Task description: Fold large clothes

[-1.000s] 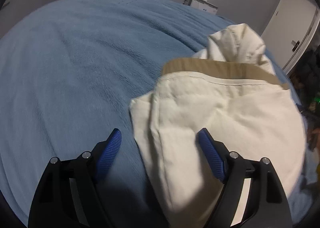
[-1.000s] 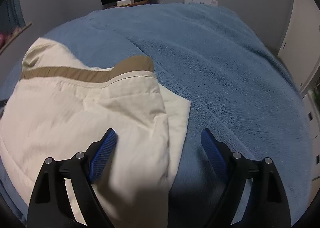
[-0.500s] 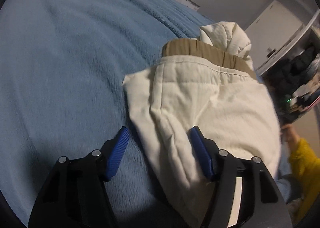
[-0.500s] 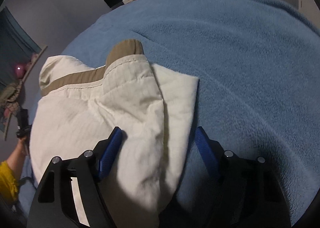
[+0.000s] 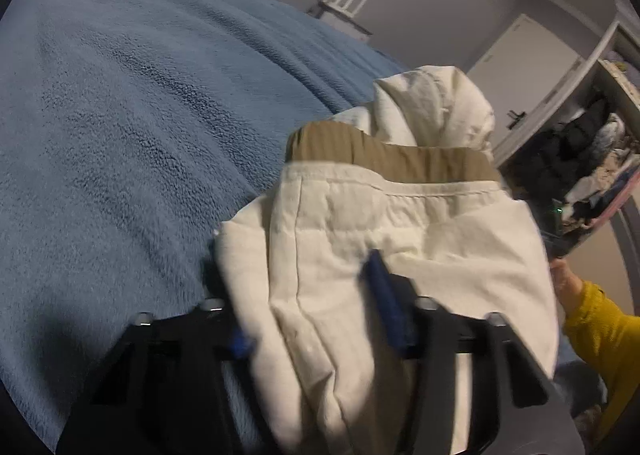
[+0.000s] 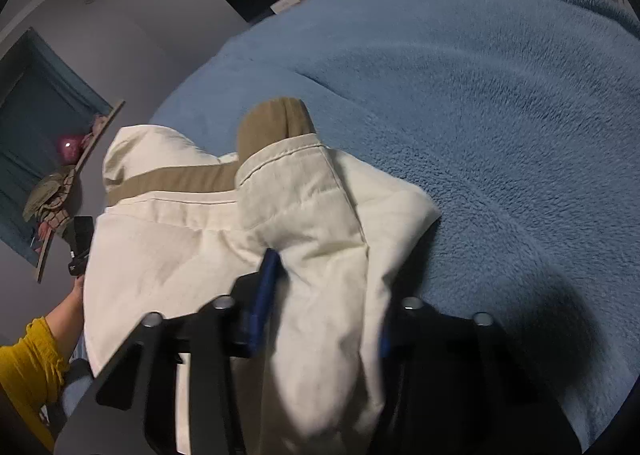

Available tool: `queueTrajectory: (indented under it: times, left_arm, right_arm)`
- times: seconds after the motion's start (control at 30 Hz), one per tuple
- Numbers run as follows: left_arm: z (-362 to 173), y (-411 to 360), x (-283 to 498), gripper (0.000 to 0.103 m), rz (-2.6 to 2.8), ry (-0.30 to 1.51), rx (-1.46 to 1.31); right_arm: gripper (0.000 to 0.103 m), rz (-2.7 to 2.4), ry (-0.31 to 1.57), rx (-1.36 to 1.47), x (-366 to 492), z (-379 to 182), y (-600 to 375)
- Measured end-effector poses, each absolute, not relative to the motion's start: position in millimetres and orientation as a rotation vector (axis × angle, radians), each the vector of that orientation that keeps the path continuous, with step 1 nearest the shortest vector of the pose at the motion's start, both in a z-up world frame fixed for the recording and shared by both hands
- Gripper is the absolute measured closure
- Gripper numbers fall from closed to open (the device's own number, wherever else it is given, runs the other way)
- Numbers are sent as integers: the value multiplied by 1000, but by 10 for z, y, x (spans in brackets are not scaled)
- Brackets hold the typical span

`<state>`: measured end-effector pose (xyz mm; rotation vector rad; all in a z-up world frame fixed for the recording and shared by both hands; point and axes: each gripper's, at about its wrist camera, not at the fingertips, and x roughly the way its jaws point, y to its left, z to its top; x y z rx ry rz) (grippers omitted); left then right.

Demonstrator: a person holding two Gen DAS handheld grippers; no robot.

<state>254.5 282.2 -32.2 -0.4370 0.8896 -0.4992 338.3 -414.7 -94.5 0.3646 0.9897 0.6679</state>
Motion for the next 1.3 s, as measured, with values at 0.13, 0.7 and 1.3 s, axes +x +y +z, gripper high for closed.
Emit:
queueTrajectory:
  times: [0.13, 0.7, 1.3]
  left_arm:
    - [-383, 2912, 2500, 68, -518, 902, -497]
    - [1004, 2608, 1547, 94, -505, 691, -261]
    - [304, 2119, 1679, 92, -468, 936, -216]
  right_arm:
    - [76, 703, 1062, 515, 3465, -1096, -4248]
    - [96, 607, 697, 255, 1929, 341, -4178]
    - [96, 441, 934, 407, 1700, -299, -4610]
